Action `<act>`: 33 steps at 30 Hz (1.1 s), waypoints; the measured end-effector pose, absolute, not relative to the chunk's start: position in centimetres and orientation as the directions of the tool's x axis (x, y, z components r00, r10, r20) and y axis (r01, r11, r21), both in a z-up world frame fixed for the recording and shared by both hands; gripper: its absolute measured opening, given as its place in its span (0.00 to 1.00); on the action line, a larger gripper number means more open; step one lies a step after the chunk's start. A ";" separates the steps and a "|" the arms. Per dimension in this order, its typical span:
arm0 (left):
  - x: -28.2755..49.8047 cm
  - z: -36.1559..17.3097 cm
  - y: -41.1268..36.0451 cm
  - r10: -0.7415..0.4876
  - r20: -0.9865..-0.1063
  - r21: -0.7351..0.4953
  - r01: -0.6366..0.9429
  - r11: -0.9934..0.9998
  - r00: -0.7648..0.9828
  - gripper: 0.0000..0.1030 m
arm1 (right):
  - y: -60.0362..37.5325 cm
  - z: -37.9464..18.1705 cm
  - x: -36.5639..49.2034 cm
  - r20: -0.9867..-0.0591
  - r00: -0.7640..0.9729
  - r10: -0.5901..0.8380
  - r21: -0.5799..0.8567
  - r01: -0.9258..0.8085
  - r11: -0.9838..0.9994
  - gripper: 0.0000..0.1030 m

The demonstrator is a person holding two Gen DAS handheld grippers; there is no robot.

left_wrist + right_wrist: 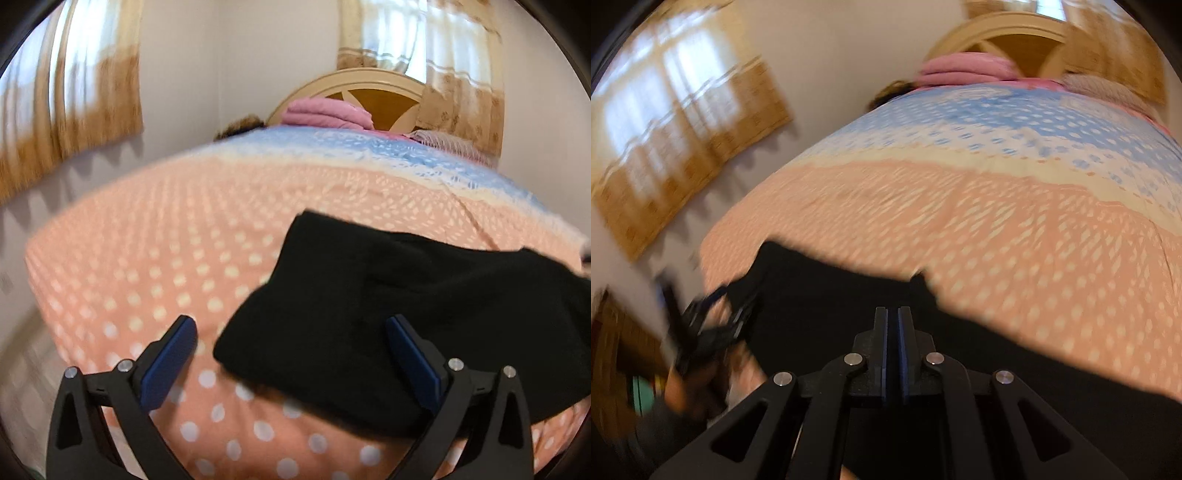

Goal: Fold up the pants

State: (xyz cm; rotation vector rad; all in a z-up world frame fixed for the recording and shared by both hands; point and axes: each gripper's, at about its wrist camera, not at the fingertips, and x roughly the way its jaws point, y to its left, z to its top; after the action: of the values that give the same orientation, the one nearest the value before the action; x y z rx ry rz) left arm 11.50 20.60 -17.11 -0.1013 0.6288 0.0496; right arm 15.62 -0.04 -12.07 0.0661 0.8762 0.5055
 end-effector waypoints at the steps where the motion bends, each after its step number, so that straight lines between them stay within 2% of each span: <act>1: 11.5 -17.2 20.8 0.004 -0.588 -0.104 -0.081 0.991 0.809 1.00 | 0.1 -12.6 14.9 -0.728 0.511 0.457 0.260 -0.411 0.874 0.05; 5: 11.3 -17.0 19.9 0.031 -0.585 -0.059 -0.081 0.995 0.810 1.00 | 1.0 -16.2 12.3 -0.799 0.409 0.440 0.253 -0.435 0.864 0.05; 8: 11.2 -16.5 19.6 0.049 -0.593 -0.048 -0.097 0.994 0.803 1.00 | 0.3 -17.0 11.3 -0.784 0.421 0.456 0.270 -0.431 0.861 0.05; 10: 10.6 -15.4 18.9 0.058 -0.565 -0.036 -0.095 0.995 0.823 1.00 | 0.0 -16.6 11.2 -0.783 0.418 0.460 0.283 -0.419 0.862 0.05; 16: 8.8 -12.6 14.8 -0.053 -0.507 -0.047 0.034 0.998 0.860 1.00 | -1.2 -15.1 9.7 -0.771 0.530 0.353 0.146 -0.392 0.908 0.06; 18: 8.4 -12.9 12.7 -0.111 -0.522 -0.035 0.109 0.993 0.846 1.00 | -2.0 -15.6 9.5 -0.787 0.532 0.311 0.120 -0.363 0.924 0.20; 19: 8.3 -13.3 11.7 -0.125 -0.534 -0.018 0.136 0.991 0.837 1.00 | -2.0 -15.9 9.5 -0.798 0.521 0.303 0.122 -0.352 0.928 0.42; 24: 8.5 -16.1 8.4 -0.147 -0.624 0.030 0.211 0.977 0.768 1.00 | -3.6 -15.6 9.0 -0.772 0.530 0.352 0.192 -0.334 0.923 0.43; 30: 7.0 -13.9 6.3 -0.184 -0.574 0.042 0.253 0.967 0.798 1.00 | -9.1 -13.6 8.0 -0.728 0.622 0.288 0.189 -0.221 0.957 0.43; 33: 6.8 -13.4 4.8 -0.216 -0.574 0.042 0.292 0.956 0.790 1.00 | -13.8 -12.9 6.8 -0.720 0.666 0.197 0.165 -0.112 0.980 0.44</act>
State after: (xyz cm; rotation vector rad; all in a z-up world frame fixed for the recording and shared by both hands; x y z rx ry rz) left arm 6.78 4.77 -13.39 0.1311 0.6007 -0.2738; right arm 6.79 -13.82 -12.88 0.1096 0.8247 0.1746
